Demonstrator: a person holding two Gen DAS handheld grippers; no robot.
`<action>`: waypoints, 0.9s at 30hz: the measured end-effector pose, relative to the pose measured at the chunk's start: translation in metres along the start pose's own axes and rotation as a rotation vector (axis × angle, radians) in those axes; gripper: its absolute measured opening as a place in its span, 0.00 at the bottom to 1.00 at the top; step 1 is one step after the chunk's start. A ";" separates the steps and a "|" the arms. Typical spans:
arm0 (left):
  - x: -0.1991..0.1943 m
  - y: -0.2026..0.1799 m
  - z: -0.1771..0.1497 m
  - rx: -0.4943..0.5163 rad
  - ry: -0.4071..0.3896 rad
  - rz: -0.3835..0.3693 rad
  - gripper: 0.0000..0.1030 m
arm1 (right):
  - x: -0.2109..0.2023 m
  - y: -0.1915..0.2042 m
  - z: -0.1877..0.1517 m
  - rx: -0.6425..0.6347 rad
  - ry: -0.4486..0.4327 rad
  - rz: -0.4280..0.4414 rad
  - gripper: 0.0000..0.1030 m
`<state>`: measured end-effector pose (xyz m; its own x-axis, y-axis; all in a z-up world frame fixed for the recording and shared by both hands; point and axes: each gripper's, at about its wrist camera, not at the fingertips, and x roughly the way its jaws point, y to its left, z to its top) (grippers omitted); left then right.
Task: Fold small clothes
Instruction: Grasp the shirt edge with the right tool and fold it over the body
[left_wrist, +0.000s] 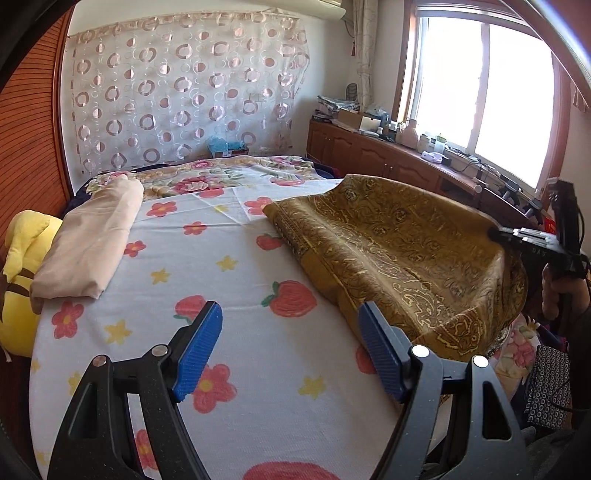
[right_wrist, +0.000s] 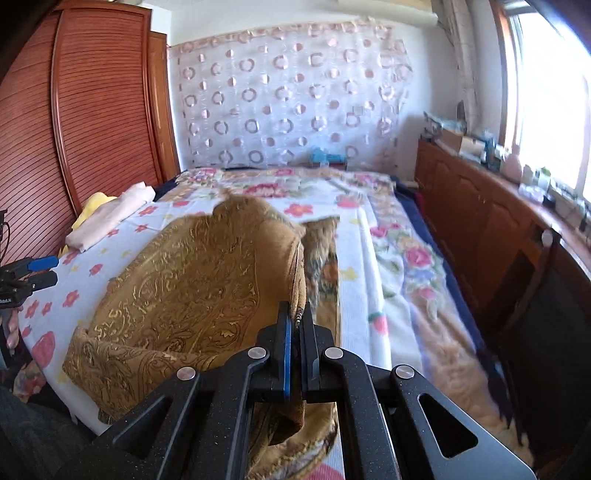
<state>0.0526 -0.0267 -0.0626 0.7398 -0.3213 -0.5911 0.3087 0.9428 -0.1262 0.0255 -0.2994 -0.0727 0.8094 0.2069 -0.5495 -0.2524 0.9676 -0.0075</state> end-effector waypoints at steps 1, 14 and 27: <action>0.001 -0.001 0.000 0.003 0.003 -0.001 0.75 | 0.006 0.001 -0.007 0.004 0.039 0.014 0.03; 0.015 -0.005 0.005 0.001 0.025 -0.008 0.75 | -0.001 0.020 0.003 -0.020 0.060 -0.035 0.30; 0.034 -0.006 0.032 0.011 0.014 -0.009 0.75 | 0.089 0.002 0.065 -0.071 0.104 0.029 0.32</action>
<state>0.0953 -0.0461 -0.0560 0.7283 -0.3283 -0.6015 0.3216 0.9388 -0.1231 0.1311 -0.2701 -0.0674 0.7428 0.2153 -0.6340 -0.3148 0.9480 -0.0469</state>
